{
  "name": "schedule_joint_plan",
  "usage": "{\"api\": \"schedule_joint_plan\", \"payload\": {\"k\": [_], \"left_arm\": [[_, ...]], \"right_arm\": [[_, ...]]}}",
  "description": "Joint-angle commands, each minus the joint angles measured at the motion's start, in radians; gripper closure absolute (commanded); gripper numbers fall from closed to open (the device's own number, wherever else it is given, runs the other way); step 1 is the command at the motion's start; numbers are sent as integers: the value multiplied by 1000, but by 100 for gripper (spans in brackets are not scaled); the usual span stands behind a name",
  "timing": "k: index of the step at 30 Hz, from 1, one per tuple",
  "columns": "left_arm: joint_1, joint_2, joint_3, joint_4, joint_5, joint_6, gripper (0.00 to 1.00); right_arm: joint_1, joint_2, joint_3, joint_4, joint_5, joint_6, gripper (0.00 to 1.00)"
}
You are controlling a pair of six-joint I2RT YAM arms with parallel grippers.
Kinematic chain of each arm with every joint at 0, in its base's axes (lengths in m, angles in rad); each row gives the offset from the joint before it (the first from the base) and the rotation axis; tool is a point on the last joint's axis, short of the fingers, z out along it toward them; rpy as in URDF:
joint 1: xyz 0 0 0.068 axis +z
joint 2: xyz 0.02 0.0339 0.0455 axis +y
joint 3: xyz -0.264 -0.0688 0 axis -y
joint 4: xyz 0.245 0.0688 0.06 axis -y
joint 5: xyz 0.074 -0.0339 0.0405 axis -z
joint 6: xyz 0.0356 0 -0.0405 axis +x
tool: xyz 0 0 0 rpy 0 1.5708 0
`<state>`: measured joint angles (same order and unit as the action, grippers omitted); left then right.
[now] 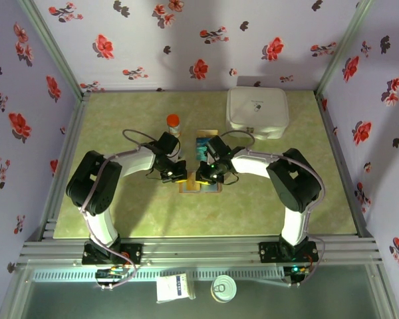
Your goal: Take the credit cards out of the card holder
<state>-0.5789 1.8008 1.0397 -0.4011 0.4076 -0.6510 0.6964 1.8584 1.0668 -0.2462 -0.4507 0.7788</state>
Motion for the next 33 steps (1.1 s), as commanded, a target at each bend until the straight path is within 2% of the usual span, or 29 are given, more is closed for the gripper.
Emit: {"api": "schedule_joint_plan", "payload": {"k": [1,12,24,29,33], "left_arm": [[-3,22,-16,-17,-12,12,99],[-3,20,-12,-22,-14,13,100],[5,15,-10,-39,-26,20,99],[13,6,-12,-53,-36,29,99],[22,1,-12,-58,-37,35,100]], "right_arm": [[-9,-37,-25,58,-35,32,83],[-20,-35,-70,151,-83,66,81],[-34,-75,-116,182,-71,74,93],[-49,-102,-134,159,-58,56,95],[-54,-131,-119,54,-12,2,95]]}}
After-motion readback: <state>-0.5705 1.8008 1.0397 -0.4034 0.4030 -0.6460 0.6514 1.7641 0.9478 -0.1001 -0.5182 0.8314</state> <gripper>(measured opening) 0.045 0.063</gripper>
